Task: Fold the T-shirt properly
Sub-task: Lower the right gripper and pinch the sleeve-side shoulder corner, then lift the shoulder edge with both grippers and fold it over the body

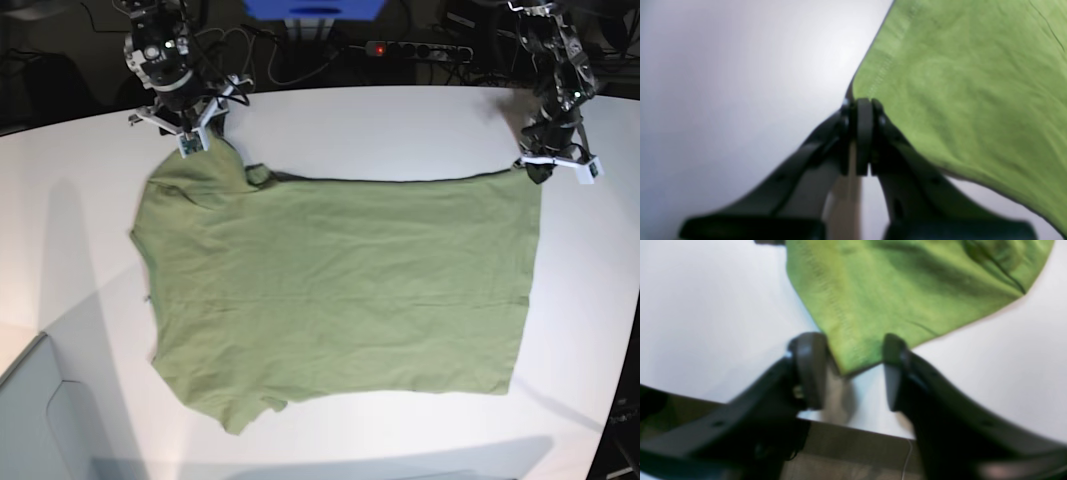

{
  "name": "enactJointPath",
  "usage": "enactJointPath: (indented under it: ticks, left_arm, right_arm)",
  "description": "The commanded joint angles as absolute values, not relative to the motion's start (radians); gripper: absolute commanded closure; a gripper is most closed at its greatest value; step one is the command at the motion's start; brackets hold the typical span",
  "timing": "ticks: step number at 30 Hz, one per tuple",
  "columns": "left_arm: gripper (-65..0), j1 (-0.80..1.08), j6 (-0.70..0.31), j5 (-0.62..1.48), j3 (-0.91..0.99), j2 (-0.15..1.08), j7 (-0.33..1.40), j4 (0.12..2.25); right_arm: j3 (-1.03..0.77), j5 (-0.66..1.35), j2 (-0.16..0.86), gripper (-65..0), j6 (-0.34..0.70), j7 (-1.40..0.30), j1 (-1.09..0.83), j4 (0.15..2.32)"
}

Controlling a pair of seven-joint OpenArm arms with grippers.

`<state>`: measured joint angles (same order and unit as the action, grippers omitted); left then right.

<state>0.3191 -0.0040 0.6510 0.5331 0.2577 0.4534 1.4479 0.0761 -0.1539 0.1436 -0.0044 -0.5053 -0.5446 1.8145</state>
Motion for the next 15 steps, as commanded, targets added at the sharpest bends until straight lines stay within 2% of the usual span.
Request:
enactJointPath:
  ticks: [1, 3, 4, 15]
  left_arm:
    - [0.0, 0.325, -0.002, 0.650, 0.536, 0.268, 0.458, 1.455]
    - [0.0, 0.325, -0.002, 0.650, 0.536, 0.269, 0.458, 1.455]
    - [0.0, 0.325, -0.002, 0.650, 0.536, 0.269, 0.458, 1.455]
    - [0.0, 0.326, -0.002, 0.650, 0.545, 0.275, 0.460, 1.474]
  right_arm:
    - [0.070, -0.163, 0.150, -11.5, 0.002, -0.522, -0.556, 1.821]
    - [0.070, -0.165, 0.151, -2.4, 0.002, -0.524, -0.559, 1.824]
    - [0.070, -0.165, 0.153, 0.0, 0.002, -0.524, -0.561, 1.825]
    - [0.067, -0.165, 0.153, -0.1, 0.002, -0.524, -0.601, 1.982]
